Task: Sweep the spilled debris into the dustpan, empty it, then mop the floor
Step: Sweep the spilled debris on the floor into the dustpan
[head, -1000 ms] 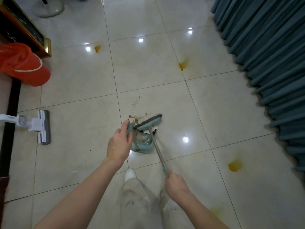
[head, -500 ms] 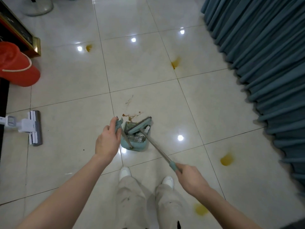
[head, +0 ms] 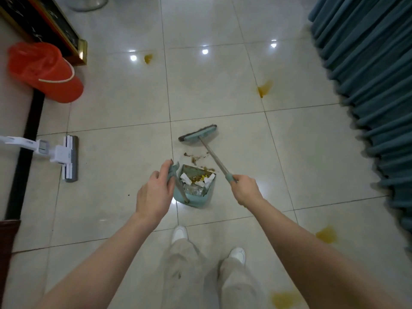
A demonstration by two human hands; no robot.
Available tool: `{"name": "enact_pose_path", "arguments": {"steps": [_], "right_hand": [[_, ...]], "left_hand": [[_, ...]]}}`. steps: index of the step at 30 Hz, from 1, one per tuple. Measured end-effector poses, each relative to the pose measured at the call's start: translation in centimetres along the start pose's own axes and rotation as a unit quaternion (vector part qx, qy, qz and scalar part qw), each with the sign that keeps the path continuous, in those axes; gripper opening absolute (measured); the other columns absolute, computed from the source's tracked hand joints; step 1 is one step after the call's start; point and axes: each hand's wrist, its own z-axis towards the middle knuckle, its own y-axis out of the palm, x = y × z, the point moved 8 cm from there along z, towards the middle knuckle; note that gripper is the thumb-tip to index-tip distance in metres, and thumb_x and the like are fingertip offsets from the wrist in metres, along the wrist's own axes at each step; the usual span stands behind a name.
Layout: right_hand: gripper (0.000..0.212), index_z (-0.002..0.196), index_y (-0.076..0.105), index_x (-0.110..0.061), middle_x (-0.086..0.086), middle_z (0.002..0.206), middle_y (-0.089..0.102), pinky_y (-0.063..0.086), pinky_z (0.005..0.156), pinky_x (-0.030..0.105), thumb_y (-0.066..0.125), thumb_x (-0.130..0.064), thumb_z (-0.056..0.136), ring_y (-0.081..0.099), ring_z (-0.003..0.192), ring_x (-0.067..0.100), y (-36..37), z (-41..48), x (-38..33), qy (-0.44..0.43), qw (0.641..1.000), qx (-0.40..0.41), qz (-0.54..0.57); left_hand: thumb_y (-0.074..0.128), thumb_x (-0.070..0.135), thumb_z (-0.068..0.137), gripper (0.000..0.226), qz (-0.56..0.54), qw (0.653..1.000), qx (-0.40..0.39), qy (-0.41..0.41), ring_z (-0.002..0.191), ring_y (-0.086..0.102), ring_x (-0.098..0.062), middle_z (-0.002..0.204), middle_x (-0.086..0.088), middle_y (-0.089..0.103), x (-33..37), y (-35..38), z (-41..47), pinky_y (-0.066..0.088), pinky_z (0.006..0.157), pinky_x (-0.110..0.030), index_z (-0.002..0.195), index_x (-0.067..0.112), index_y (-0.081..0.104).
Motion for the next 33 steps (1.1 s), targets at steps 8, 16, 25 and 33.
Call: {"name": "enact_pose_path", "arguments": {"steps": [8, 16, 25, 33], "right_hand": [[0.034, 0.125, 0.058, -0.010, 0.018, 0.113, 0.062, 0.055, 0.083, 0.039, 0.038, -0.017, 0.099, 0.062, 0.100, 0.036, 4.3, 5.8, -3.7, 0.013, 0.997, -0.020, -0.071], [0.040, 0.133, 0.044, -0.023, 0.012, 0.107, 0.063, 0.050, 0.077, 0.038, 0.028, -0.014, 0.098, 0.062, 0.096, 0.031, 7.4, -1.7, 2.6, 0.017, 0.986, -0.076, -0.150], [0.040, 0.138, 0.040, -0.034, 0.012, 0.101, 0.065, 0.051, 0.078, 0.038, 0.026, -0.027, 0.101, 0.064, 0.092, 0.030, 6.9, -8.7, 9.5, 0.032, 0.981, -0.093, -0.167], [0.031, 0.116, 0.058, -0.018, 0.015, 0.092, 0.064, 0.048, 0.071, 0.037, 0.032, -0.029, 0.103, 0.060, 0.085, 0.036, 2.3, -6.1, 4.3, -0.032, 0.993, -0.016, -0.116]], "left_hand": [[0.056, 0.025, 0.093, 0.045, -0.011, 0.999, 0.024, 0.034, 0.062, 0.061, -0.039, 0.089, -0.011, 0.062, 0.3, 1.2, -0.3, 0.048, 0.051, -0.040, 0.136, 0.023, 0.042], [0.050, 0.028, 0.095, 0.044, -0.009, 0.999, 0.020, 0.036, 0.064, 0.061, -0.038, 0.090, -0.011, 0.062, 0.8, 1.2, -0.1, 0.050, 0.051, -0.041, 0.137, 0.025, 0.038], [0.048, 0.028, 0.096, 0.047, 0.001, 1.000, 0.014, 0.024, 0.067, 0.059, -0.042, 0.094, -0.016, 0.060, 1.4, 1.2, -0.3, 0.050, 0.057, -0.045, 0.141, 0.022, 0.039], [0.044, 0.030, 0.097, 0.045, 0.015, 0.999, 0.018, 0.021, 0.069, 0.058, -0.042, 0.096, -0.015, 0.060, 1.1, 1.5, -0.5, 0.044, 0.059, -0.040, 0.141, 0.024, 0.036]]}}
